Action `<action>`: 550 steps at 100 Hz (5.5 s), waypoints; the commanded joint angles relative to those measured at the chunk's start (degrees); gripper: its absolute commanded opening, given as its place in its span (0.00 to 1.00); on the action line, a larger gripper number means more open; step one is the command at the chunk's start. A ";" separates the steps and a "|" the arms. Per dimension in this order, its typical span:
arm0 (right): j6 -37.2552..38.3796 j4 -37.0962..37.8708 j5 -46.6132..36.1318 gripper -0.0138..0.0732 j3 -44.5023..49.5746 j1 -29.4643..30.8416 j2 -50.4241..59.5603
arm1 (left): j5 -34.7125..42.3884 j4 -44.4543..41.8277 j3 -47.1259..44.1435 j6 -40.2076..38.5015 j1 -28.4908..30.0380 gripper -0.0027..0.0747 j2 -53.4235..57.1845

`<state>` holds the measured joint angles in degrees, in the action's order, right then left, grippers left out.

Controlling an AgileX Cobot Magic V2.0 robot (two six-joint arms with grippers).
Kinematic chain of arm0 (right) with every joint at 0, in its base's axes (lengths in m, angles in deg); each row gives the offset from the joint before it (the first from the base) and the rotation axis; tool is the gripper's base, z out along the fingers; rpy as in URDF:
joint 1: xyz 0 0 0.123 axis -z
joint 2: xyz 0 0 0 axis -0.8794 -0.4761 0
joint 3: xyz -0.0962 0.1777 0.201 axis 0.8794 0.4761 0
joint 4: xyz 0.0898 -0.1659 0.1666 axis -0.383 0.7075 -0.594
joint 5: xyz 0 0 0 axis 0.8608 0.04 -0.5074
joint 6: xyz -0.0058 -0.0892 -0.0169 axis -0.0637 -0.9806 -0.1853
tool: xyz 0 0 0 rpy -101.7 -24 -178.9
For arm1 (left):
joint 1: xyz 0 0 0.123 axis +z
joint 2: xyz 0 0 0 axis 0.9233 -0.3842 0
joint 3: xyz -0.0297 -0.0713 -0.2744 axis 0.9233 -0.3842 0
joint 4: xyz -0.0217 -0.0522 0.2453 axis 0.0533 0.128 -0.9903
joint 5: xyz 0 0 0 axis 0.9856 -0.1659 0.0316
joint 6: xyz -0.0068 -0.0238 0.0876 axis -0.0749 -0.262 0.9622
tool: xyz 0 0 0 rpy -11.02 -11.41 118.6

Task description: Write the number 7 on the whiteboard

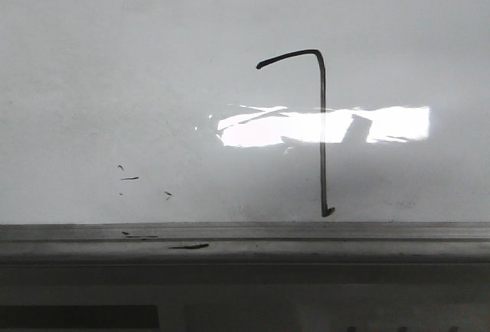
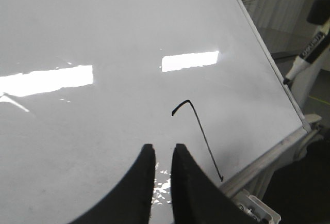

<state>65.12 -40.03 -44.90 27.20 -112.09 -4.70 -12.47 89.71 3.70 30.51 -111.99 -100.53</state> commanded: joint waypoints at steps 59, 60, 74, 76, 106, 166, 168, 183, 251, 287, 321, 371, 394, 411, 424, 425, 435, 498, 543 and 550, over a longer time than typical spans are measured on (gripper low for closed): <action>-0.65 -4.15 -0.92 0.11 -2.11 -12.79 -5.25 | -32.19 20.07 16.49 41.73 -0.11 0.44 -34.43; -0.65 -4.15 -1.21 0.11 -2.11 -12.92 -5.25 | -32.97 20.36 16.51 42.18 -0.11 0.44 -34.63; -0.65 -4.15 -2.04 0.11 -2.11 -12.86 -5.13 | -37.26 23.43 17.80 45.56 -0.11 0.44 -37.38; -0.65 -4.15 -2.04 0.11 -2.11 -12.86 -5.13 | -37.26 23.66 17.89 45.56 -0.11 0.44 -37.53; -0.65 -4.15 -3.94 0.11 -2.11 -12.86 -5.25 | -36.79 26.20 17.89 45.56 -0.11 0.42 -37.91; -0.65 -4.05 -3.12 0.11 -2.11 -12.86 -8.04 | -41.44 30.68 19.56 45.73 -0.01 0.29 -43.70; -0.65 -4.05 -2.97 0.11 -2.11 -12.86 -8.04 | -41.44 30.68 19.56 45.73 -0.01 0.29 -43.70; -0.65 -4.05 -1.82 0.11 -2.11 -12.86 -8.04 | -41.44 30.68 19.56 45.73 -0.01 0.29 -43.70; -0.65 -5.98 1.97 0.11 -2.11 -12.94 -7.92 | -46.11 30.68 19.56 44.83 -0.01 0.43 -43.08; -0.65 -5.98 0.20 0.11 -2.11 -12.94 -7.92 | -45.87 30.68 19.56 44.71 -0.01 0.41 -42.98; -0.65 -5.51 -2.82 0.11 -2.11 -12.94 -7.92 | -44.09 30.57 19.56 44.71 -0.01 0.09 -42.98; -0.65 -5.51 -3.14 0.23 -2.11 -12.94 -7.92 | -42.71 29.19 19.56 44.71 -0.01 0.01 -42.98; -0.65 -5.61 -3.14 0.62 -2.11 -12.94 -8.72 | -41.68 24.97 19.56 44.71 -0.01 0.01 -44.08; -0.65 -5.61 -3.14 0.70 -2.11 -12.94 -10.18 | -41.54 24.73 19.56 44.71 -0.01 0.01 -45.12; -0.65 -5.61 -3.14 0.75 -2.48 -12.94 -9.25 | -41.54 24.73 19.56 44.71 -0.01 0.01 -45.21; -0.65 -5.61 -3.14 0.75 -2.54 -12.94 -8.92 | -41.54 24.73 19.46 44.71 -0.01 0.01 -45.21; -0.65 -5.61 -2.90 0.75 -3.67 -12.94 -5.84 | -41.54 24.56 19.46 44.71 -0.01 0.01 -45.21; -0.65 -5.10 4.44 0.09 -4.82 -12.94 12.32 | -20.07 18.71 19.46 12.15 -0.01 0.01 -45.55; -0.65 -5.10 4.51 0.10 -4.72 -12.94 12.43 | 2.34 20.27 19.57 2.20 -0.01 0.01 -45.64; -0.65 -5.00 4.51 0.10 -4.72 -12.94 12.43 | 3.82 20.27 19.57 2.20 -0.01 0.01 -45.64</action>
<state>64.88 -45.37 -36.14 24.36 -125.16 7.88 -10.63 109.12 21.50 33.48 -111.99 -146.83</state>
